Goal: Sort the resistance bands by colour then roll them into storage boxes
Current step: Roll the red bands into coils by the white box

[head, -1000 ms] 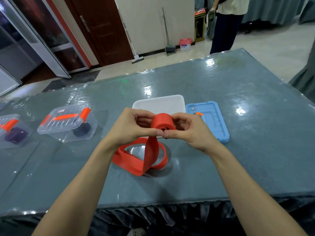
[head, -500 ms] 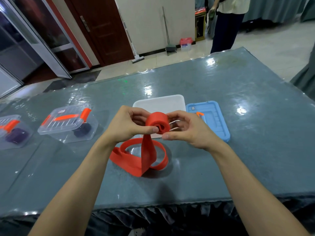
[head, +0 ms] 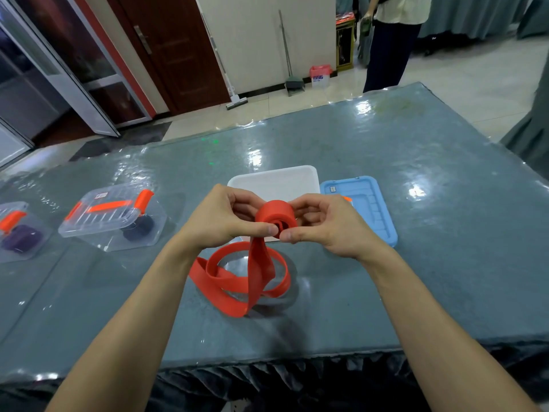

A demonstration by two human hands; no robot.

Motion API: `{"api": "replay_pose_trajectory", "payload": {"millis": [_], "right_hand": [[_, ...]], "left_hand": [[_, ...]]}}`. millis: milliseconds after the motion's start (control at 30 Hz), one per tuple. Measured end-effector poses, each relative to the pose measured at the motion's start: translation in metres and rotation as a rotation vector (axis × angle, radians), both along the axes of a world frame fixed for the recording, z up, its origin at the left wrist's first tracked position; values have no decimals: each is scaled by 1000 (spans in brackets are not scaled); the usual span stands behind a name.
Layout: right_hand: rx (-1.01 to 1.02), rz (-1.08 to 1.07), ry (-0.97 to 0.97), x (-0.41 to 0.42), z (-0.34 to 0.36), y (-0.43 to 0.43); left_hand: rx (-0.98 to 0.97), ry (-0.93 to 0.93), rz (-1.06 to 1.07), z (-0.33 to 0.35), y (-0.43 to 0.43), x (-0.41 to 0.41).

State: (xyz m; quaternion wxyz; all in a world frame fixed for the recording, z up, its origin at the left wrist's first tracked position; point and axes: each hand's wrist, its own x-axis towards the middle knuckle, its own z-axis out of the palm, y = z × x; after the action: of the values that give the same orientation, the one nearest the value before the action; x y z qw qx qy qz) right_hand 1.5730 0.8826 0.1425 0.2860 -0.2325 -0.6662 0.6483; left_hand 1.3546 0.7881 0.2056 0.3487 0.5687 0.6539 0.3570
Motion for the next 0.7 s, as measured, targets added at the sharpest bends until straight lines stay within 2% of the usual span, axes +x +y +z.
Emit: {"api": "replay_pose_trajectory", "payload": {"millis": [200, 367, 467, 533, 700], "right_hand": [[-21, -33, 21, -3, -3, -2], [161, -17, -187, 0, 13, -5], [165, 29, -226, 4, 14, -6], [125, 1, -164, 3, 12, -7], [-27, -134, 139, -4, 8, -8]], "left_hand": [[-19, -32, -20, 4, -1, 0], [-86, 54, -59, 3, 2, 6], [-121, 28, -66, 4, 4, 2], [-99, -56, -50, 1, 4, -1], [83, -377, 8, -16, 3, 4]]}}
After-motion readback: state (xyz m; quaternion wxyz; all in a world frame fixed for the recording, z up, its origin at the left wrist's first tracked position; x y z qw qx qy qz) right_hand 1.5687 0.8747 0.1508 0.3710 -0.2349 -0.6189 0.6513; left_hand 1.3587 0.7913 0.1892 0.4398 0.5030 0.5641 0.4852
